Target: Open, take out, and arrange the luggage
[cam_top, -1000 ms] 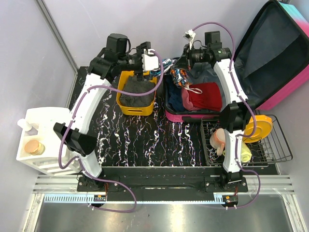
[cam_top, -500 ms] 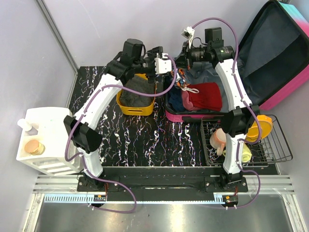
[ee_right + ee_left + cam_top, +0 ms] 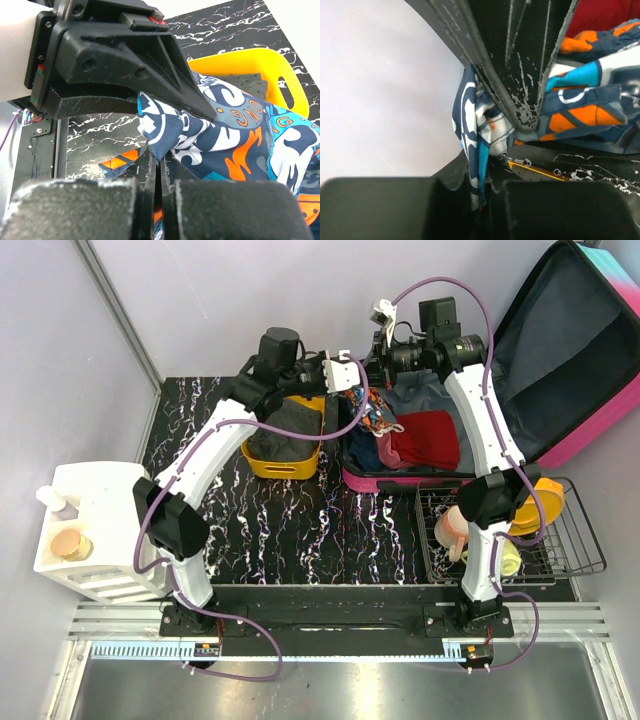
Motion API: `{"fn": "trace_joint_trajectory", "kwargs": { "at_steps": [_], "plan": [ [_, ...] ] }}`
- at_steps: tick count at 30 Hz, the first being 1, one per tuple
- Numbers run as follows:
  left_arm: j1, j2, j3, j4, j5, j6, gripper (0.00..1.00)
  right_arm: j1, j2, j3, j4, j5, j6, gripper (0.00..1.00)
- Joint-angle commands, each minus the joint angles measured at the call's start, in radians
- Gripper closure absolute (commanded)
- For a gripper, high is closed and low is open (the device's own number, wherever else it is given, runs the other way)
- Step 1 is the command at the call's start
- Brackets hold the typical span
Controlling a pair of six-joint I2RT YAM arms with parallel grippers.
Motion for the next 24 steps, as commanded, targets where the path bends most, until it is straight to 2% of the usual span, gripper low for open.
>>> {"fn": "trace_joint_trajectory", "kwargs": {
  "at_steps": [1,3,4,7,8,12,19,24],
  "plan": [
    [-0.001,-0.115,-0.032,0.039,0.03,-0.03,0.97,0.018,-0.061,0.054,0.02,-0.042,0.033,0.84],
    [0.008,-0.155,-0.032,-0.027,0.029,-0.039,1.0,0.018,-0.058,0.07,0.052,-0.03,0.077,0.65],
    [0.014,-0.17,-0.03,-0.053,0.03,-0.047,1.0,0.015,-0.058,0.072,0.068,-0.022,0.098,0.39],
    [0.017,-0.236,-0.027,-0.179,0.007,-0.051,1.0,-0.008,-0.061,0.069,0.193,0.001,0.233,0.15],
    [0.018,-0.277,-0.033,-0.205,0.003,-0.055,1.0,-0.031,-0.063,0.066,0.28,0.004,0.323,0.01],
    [0.017,-0.385,-0.087,-0.348,-0.028,-0.075,1.0,-0.091,-0.04,0.061,0.469,0.023,0.517,0.0],
    [0.018,-0.541,-0.118,-0.57,-0.091,-0.168,1.0,-0.112,-0.009,0.064,0.483,0.027,0.533,0.0],
    [0.017,-0.58,-0.111,-0.719,-0.144,-0.235,1.0,-0.112,-0.005,0.038,0.485,0.014,0.539,0.0]
  ]
}}
